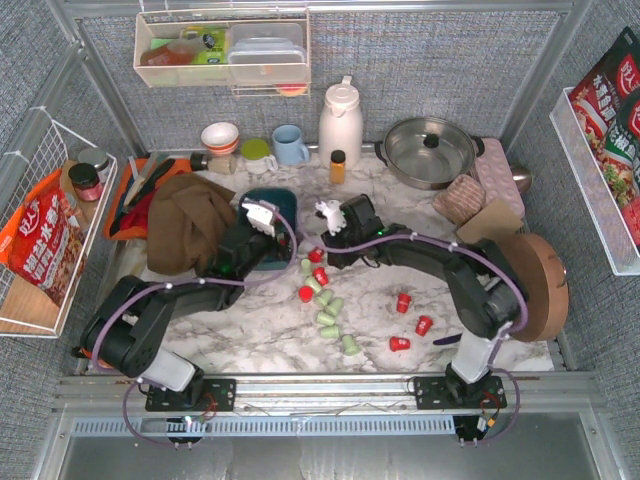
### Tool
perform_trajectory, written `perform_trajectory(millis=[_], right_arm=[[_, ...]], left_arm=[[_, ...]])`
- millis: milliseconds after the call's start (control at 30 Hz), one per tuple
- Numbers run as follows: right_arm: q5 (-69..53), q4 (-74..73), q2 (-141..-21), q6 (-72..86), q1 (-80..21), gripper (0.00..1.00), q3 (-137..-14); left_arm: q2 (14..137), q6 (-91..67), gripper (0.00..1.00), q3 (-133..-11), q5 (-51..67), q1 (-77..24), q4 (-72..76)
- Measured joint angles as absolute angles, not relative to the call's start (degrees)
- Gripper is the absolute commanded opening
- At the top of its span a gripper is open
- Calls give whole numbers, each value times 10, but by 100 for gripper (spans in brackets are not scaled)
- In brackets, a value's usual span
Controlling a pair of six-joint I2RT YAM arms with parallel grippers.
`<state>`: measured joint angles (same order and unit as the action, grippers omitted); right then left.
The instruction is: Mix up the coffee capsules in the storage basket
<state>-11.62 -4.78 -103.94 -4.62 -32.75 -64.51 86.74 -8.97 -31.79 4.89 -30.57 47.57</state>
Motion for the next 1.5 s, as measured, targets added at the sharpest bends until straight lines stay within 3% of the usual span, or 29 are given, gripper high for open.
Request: perform_trajectory(millis=[200,333,700,767,900,1067,1167,1333,1500], right_arm=[[-139,12,-901,26,-312,19,-530],[-152,60,-814,86,-312,19,-470],[-185,171,-736,218,-311,19,-394],[-190,187,-736,234,-311,19,-386],[-200,213,-738,257,-311,19,-383],[-210,225,-742,276,-311,19,-383],[-215,225,-744,282,-312,20,-385],[-216,223,-744,280,-312,39,-387],[-197,191,-720,272,-312,45,-390]], left_arm=[[872,59,99,-231,103,-380,625],[940,162,99,-188,168,-414,778],[999,252,98,-235,233,-462,913],[1003,255,94,-239,242,-465,916],[1007,256,76,-241,255,-471,916],[1006,266,64,-242,250,-471,916],[1004,270,50,-242,241,-471,916],[1002,268,41,-241,228,-471,917],[1001,255,34,-235,176,-469,917]])
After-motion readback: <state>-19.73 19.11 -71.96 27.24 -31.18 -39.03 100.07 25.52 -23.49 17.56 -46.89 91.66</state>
